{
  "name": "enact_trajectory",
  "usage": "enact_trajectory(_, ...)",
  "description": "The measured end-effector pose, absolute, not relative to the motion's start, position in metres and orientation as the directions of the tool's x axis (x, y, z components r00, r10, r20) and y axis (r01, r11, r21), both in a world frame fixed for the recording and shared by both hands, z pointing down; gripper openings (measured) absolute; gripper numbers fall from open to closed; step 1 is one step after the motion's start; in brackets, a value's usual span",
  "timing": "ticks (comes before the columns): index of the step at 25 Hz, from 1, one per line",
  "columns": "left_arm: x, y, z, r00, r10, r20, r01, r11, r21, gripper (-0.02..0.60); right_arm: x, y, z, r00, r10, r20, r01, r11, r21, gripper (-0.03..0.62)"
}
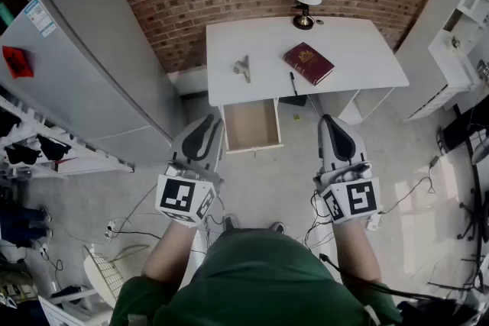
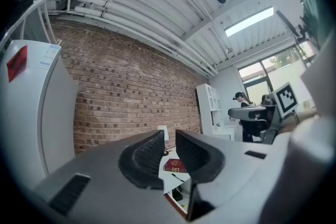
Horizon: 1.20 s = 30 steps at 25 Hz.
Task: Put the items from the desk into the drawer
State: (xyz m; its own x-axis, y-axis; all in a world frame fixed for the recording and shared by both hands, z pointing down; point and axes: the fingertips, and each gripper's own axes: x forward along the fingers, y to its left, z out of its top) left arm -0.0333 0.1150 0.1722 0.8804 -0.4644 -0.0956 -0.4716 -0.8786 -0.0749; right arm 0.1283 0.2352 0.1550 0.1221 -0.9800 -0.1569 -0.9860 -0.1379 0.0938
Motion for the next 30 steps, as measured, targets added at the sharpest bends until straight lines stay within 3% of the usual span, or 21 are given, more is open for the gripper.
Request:
enact_trajectory(13,0.002,0.154,0.164,0.855,-0.508,-0.102,-0.516,-0.854,-0.071,0.058,0.182,0.275,0.154,0.137,-0.971,-0.197,-0.988,-0.148,0.043,0.002)
enact_trajectory(30,0.033,0.117,0.202,0.846,-0.533,-0.037,-0.534,-0.845,-0.022,0.058,0.224,0.243,0.201,0.158,-0.983,-0.094,-0.987,-0.159,-0.002,0.003)
